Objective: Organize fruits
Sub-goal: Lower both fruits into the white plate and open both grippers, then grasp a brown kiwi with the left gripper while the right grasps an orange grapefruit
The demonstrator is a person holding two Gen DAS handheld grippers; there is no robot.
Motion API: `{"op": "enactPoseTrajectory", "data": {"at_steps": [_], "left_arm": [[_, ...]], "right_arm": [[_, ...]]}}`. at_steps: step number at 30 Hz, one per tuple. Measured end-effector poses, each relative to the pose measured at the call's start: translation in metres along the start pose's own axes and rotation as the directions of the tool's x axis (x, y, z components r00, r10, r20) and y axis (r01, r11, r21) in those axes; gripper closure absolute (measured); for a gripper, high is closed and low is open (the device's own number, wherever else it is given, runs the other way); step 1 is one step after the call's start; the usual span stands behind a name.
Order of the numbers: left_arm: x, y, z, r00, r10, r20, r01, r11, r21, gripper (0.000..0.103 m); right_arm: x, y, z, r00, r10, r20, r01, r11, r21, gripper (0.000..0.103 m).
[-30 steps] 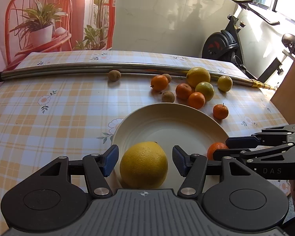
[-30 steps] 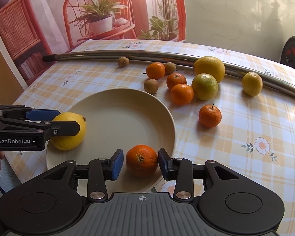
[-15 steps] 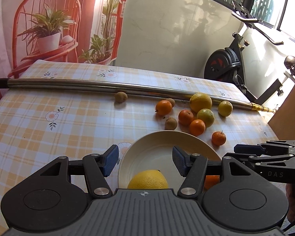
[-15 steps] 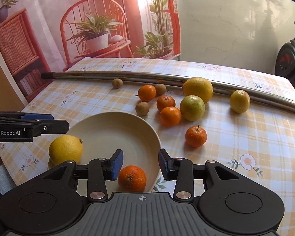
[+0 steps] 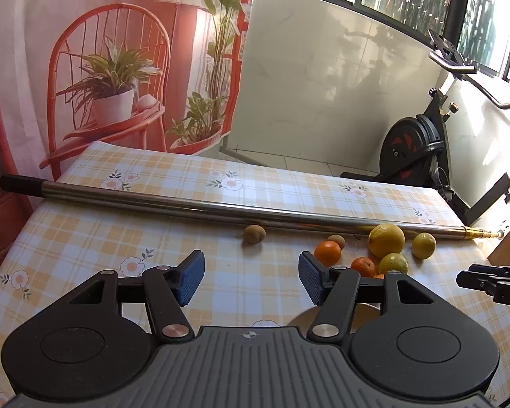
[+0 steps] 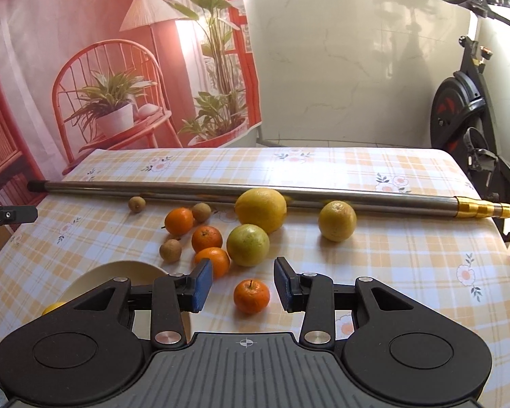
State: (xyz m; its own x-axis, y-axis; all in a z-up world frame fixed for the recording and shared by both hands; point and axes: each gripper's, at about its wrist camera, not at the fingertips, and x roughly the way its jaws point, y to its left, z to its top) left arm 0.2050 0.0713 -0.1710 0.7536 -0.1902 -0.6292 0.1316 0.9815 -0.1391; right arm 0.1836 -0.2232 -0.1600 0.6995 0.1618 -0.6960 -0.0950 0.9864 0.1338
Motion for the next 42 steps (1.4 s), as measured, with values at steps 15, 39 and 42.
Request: {"op": "enactPoseTrajectory", "data": {"at_steps": [15, 39, 42], "left_arm": [[0.079, -0.005, 0.020, 0.998, 0.035, -0.060, -0.033, 0.999, 0.026, 0.023], [0.178, -0.006, 0.019, 0.977, 0.029, -0.209, -0.028, 1.000, 0.005, 0.067], [0.176, -0.006, 0.019, 0.978, 0.022, -0.208, -0.022, 1.000, 0.006, 0.072]], "right_arm": [[0.034, -0.036, 0.012, 0.998, -0.059, -0.017, 0.060, 0.998, 0.023, 0.045], [0.066, -0.071, 0.007, 0.996, -0.068, -0.055, 0.074, 0.992, 0.104, 0.049], [0.068, -0.072, 0.007, 0.996, -0.072, -0.055, 0.077, 0.991, 0.108, 0.049]]}}
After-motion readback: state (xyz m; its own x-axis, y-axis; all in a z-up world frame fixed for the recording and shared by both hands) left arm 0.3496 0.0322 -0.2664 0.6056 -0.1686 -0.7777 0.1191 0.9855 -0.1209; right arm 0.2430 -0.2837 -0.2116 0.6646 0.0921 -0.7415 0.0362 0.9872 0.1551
